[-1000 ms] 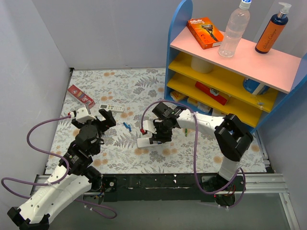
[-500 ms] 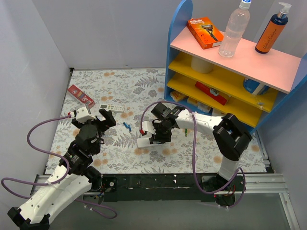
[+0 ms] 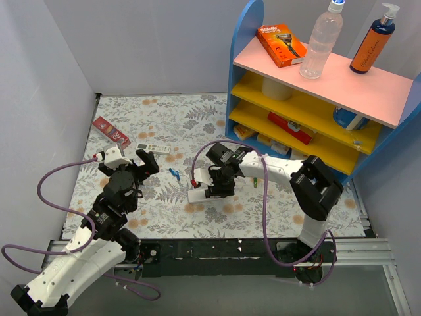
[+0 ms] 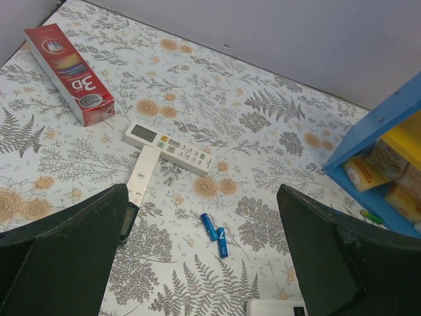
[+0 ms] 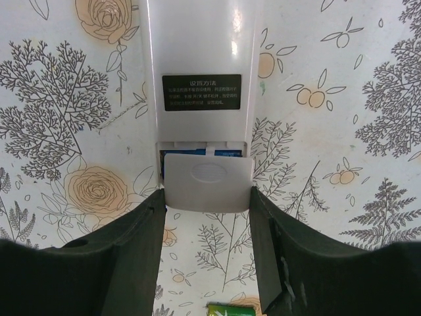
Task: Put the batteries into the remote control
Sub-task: Load the battery cover into the remote control.
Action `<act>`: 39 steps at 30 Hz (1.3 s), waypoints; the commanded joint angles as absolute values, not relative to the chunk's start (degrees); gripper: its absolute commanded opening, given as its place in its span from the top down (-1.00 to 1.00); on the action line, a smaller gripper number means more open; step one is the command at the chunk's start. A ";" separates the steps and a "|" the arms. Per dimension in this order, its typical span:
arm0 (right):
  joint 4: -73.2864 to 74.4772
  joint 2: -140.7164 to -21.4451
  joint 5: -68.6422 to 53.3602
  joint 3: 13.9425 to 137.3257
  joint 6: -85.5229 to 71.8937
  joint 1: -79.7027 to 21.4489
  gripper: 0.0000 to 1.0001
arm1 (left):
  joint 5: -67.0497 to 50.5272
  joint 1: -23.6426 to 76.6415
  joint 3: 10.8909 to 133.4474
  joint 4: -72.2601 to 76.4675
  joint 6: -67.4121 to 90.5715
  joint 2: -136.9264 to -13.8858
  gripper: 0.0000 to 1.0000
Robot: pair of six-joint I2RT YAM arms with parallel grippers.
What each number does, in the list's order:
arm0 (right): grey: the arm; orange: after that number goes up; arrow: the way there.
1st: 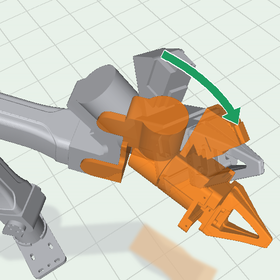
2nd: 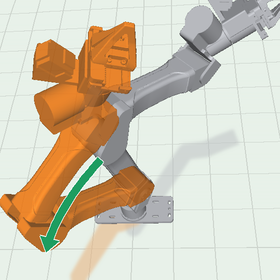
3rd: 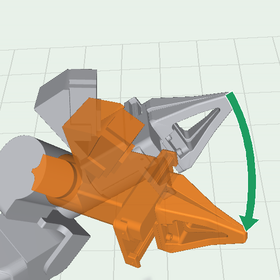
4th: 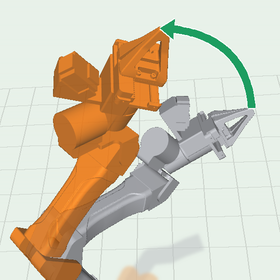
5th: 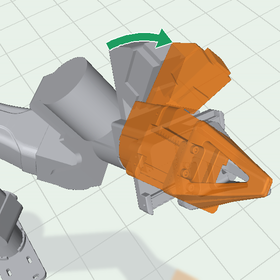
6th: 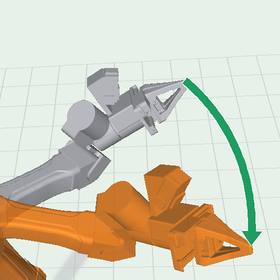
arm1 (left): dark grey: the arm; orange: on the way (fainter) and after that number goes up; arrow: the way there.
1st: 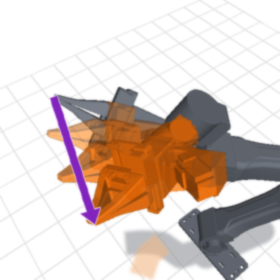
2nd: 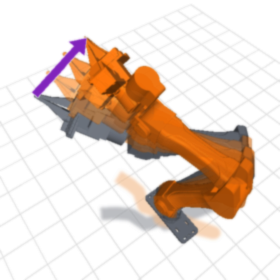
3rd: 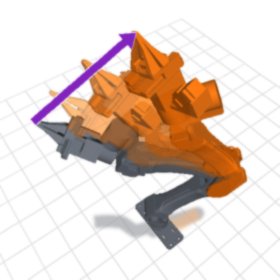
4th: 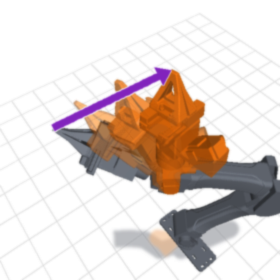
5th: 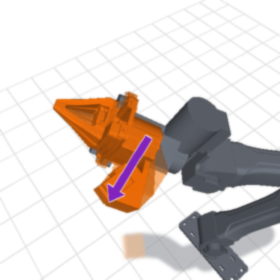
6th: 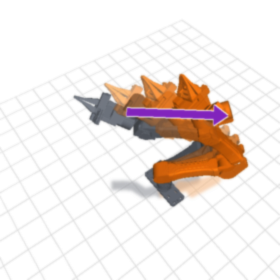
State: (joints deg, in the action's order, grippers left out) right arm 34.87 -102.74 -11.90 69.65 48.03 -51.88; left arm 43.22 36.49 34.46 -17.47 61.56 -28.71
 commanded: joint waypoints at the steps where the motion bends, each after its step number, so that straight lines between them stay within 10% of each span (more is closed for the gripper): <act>1: 36.65 -103.62 -11.60 71.72 49.13 -52.29 0.33 | 43.07 36.04 34.37 -16.70 61.61 -28.92 -0.96; 39: 39.20 -104.94 -12.66 73.47 49.13 -53.26 0.18 | 42.36 35.51 34.28 -16.52 61.52 -28.83 -0.96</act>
